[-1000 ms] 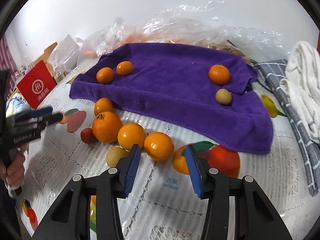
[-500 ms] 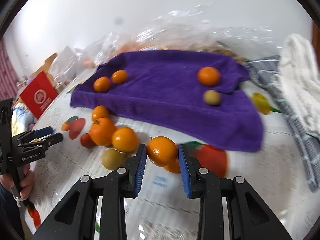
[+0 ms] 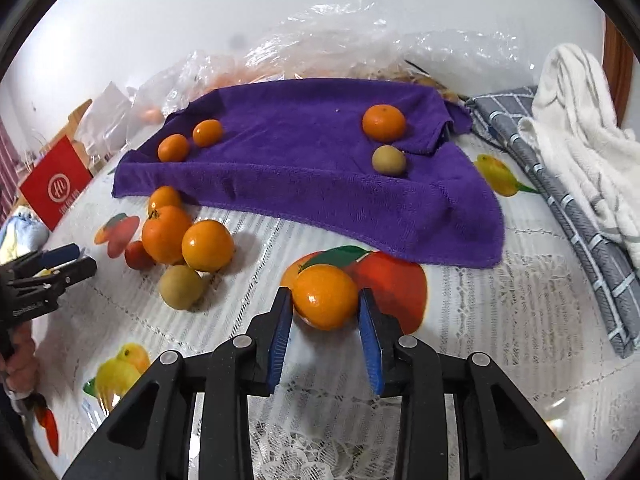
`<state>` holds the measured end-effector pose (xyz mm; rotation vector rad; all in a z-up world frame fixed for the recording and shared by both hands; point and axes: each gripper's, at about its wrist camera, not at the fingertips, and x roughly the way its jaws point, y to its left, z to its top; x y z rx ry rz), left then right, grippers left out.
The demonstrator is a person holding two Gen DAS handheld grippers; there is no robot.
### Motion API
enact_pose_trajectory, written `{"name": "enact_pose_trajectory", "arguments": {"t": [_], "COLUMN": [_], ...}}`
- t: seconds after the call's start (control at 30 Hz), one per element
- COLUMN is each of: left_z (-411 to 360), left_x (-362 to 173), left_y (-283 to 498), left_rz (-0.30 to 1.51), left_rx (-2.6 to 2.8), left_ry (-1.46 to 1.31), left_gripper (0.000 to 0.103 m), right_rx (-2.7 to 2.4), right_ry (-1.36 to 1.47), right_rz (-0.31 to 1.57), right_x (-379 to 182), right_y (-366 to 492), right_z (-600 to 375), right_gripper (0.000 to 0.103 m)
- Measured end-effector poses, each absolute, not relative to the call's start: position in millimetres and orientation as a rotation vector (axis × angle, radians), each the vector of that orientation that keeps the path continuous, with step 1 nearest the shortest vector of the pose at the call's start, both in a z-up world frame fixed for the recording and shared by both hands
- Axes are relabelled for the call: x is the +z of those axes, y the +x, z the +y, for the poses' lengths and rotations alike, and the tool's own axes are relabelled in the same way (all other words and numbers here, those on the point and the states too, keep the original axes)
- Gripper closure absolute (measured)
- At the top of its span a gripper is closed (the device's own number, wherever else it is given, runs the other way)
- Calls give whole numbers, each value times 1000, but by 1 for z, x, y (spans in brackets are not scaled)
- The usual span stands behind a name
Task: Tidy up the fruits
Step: 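Grasp another orange from the row with the right gripper while the left gripper approaches the row, then grasp the small dark red fruit in the row with the left gripper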
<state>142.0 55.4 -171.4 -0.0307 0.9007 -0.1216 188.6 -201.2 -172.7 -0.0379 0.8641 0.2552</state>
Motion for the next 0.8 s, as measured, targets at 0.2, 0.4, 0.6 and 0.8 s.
{"name": "enact_pose_trajectory", "arguments": {"t": [0.2, 0.4, 0.6, 0.8], "left_z": [17, 8, 1, 1], "left_x": [-169, -175, -176, -176], "left_y": [152, 164, 168, 167], "left_rz": [877, 889, 886, 863], "left_rx": [-216, -216, -239, -275], "left_ry": [-27, -101, -114, -124], "left_gripper": [49, 54, 67, 82], "right_rx": [170, 145, 131, 131], "right_ry": [15, 44, 27, 24], "right_rz": [832, 856, 864, 850], "right_x": [-165, -169, -173, -172], "right_y": [185, 191, 192, 190], "right_z": [-225, -233, -229, -228], "right_gripper": [70, 70, 70, 70]}}
